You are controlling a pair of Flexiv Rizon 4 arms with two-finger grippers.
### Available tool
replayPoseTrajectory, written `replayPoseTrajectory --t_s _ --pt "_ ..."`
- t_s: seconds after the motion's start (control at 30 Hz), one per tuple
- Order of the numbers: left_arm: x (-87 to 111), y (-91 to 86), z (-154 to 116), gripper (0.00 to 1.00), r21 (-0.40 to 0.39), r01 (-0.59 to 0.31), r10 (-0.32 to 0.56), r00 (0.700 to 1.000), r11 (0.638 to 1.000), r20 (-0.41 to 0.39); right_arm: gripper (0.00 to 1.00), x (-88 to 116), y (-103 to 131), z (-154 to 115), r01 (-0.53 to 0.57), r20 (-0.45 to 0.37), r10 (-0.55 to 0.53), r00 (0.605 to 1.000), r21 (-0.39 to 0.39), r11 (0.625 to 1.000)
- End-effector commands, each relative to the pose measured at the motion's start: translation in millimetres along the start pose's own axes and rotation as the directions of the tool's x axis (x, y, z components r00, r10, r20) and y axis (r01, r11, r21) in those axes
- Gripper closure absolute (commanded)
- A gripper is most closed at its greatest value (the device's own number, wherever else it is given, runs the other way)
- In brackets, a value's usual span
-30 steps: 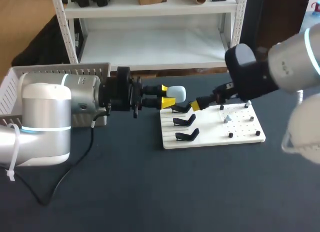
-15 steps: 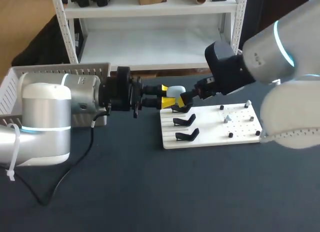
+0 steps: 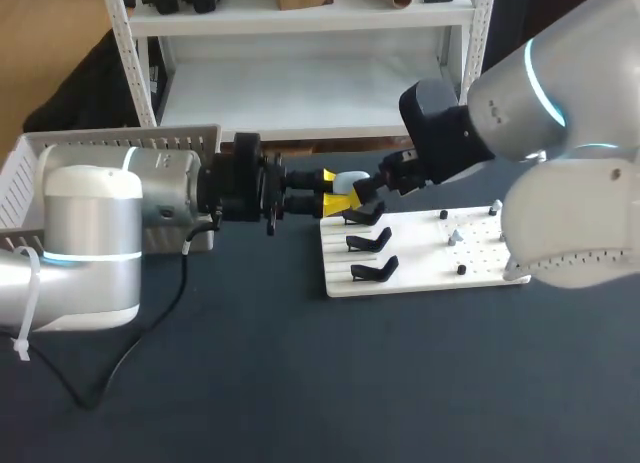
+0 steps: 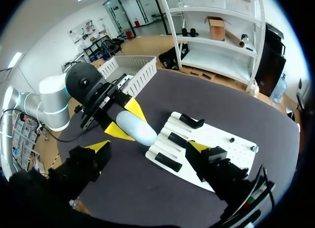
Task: Pick up each earbud case from the left stands, insert the matching earbuds, close the lid, and place the case in the box.
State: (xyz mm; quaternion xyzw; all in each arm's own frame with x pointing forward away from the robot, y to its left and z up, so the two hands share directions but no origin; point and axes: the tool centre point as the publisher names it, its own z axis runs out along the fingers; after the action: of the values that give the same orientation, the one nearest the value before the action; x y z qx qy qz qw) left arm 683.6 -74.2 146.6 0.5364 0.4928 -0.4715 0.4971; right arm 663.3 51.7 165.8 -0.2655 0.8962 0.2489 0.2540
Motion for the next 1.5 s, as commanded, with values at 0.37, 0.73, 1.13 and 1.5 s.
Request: replayPoseTrajectory --t_s 0.37,0.73,1.13,1.5 --pt "1.3 1.6 0 1.00 0.003 0.000 0.000 1.000 1.000 0.003 0.00 -5 -4 7 -0.016 0.006 0.016 1.000 0.026 1.000" --pt "1.3 1.6 0 1.00 0.003 0.000 0.000 1.000 1.000 0.003 0.00 -7 -11 9 -0.033 0.006 0.033 0.999 0.042 0.999" --pt "1.3 1.6 0 1.00 0.003 0.000 0.000 1.000 1.000 0.003 0.00 -11 -14 9 -0.039 0.008 0.039 0.999 0.056 0.998" --pt "1.3 1.6 0 1.00 0.003 0.000 0.000 1.000 1.000 0.003 0.00 -23 -14 1 -0.034 0.033 0.032 0.999 0.068 0.997"
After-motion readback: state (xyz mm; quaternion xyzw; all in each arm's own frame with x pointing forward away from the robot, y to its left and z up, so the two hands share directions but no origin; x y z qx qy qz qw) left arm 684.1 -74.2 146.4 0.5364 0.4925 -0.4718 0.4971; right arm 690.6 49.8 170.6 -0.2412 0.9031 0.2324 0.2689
